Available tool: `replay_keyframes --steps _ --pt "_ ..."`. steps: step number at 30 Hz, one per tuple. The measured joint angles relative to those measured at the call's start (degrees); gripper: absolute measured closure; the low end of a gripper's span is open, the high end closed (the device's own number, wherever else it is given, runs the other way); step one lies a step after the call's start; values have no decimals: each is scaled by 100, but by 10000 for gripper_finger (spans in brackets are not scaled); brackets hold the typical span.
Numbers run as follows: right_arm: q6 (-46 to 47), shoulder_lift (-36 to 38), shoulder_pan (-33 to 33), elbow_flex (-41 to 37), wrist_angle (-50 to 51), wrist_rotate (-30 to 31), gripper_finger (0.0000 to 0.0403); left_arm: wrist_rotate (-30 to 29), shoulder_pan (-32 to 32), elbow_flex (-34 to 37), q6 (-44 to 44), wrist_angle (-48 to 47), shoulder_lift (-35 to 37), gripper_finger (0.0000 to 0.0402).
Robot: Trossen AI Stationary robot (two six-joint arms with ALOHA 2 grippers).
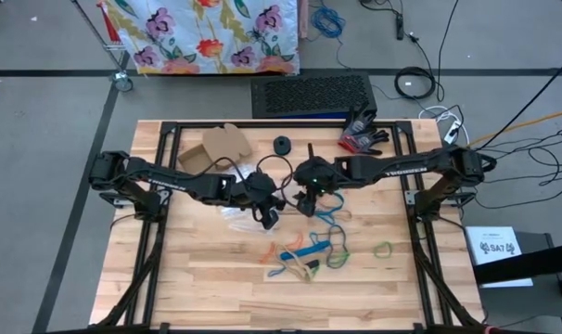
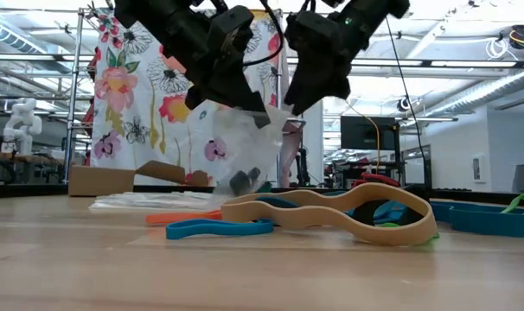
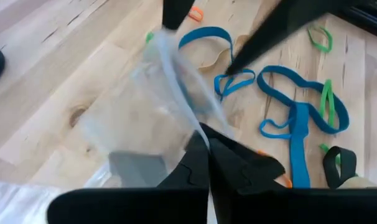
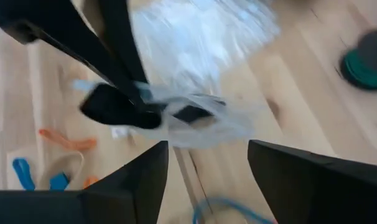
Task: Sort rubber bands
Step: Put the black rubber band into the transparent zip bag
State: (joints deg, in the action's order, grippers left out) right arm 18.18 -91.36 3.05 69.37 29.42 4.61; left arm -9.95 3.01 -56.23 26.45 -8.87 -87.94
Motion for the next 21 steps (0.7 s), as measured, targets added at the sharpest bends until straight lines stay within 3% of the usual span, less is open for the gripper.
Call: replay_keyframes --steps 4,8,12,21 --pt "166 1 -77 274 1112 3 200 -413 0 0 66 -455 0 401" --pt "404 1 -268 280 2116 -2 205 -151 -3 0 147 -940 2 401" --pt "772 12 -563 167 2730 58 209 -539 1 3 305 -1303 87 401" --pt "1820 244 -1894 -421 2717 483 223 -531 78 2 267 -1331 258 401"
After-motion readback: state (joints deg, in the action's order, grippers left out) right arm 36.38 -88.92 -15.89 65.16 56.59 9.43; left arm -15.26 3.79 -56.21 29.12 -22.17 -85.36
